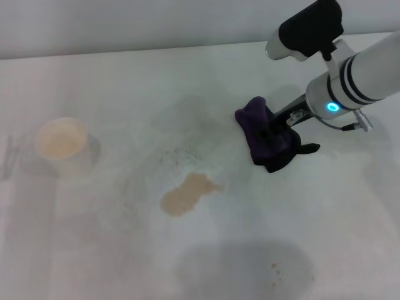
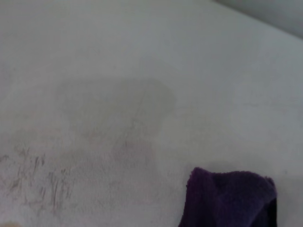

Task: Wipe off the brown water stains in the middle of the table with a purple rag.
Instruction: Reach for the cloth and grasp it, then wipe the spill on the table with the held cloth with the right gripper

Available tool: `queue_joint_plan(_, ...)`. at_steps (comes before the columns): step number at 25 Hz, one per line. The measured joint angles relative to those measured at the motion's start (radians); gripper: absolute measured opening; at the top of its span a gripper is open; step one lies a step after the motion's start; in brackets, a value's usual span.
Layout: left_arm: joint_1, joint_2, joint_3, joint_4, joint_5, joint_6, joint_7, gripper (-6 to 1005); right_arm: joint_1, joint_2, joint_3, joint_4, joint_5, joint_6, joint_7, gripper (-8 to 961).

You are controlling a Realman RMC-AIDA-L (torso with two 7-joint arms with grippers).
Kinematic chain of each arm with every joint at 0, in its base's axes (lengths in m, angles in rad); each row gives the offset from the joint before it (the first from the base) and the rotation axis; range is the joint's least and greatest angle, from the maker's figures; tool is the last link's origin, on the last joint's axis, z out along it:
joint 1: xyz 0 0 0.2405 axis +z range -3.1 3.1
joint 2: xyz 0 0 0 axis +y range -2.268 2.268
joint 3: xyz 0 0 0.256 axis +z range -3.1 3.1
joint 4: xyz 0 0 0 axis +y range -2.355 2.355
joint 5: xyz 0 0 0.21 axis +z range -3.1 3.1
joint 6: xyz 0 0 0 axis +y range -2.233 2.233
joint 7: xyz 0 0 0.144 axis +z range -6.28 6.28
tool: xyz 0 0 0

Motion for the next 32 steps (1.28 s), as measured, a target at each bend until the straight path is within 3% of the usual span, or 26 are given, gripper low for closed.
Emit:
queue_joint_plan(6, 0.0, 0.0, -0.001, 0.0, 0.0, 0.0, 0.0, 887, 0.025, -0.003, 0.006, 0.054, 0.029, -0.023, 0.0, 574)
queue_joint_plan(9, 0.001, 0.0, -0.001, 0.0, -0.003, 0.0, 0.0, 887, 0.021, -0.003, 0.005, 0.055, 0.029, -0.026, 0.0, 353)
queue_joint_plan(14, 0.003, 0.0, -0.002, 0.0, -0.005, 0.0, 0.0, 887, 0.029, -0.004, 0.003, 0.074, 0.023, -0.026, 0.001, 118)
queue_joint_plan(23, 0.006, 0.0, -0.002, 0.0, -0.006, 0.0, 0.0, 887, 0.025, -0.007, 0.005, 0.058, 0.033, -0.012, -0.019, 93)
queue_joint_plan(32, 0.004, 0.0, -0.002, 0.0, -0.006, 0.0, 0.0, 887, 0.037, 0.001, -0.019, -0.033, 0.265, 0.243, -0.286, 87)
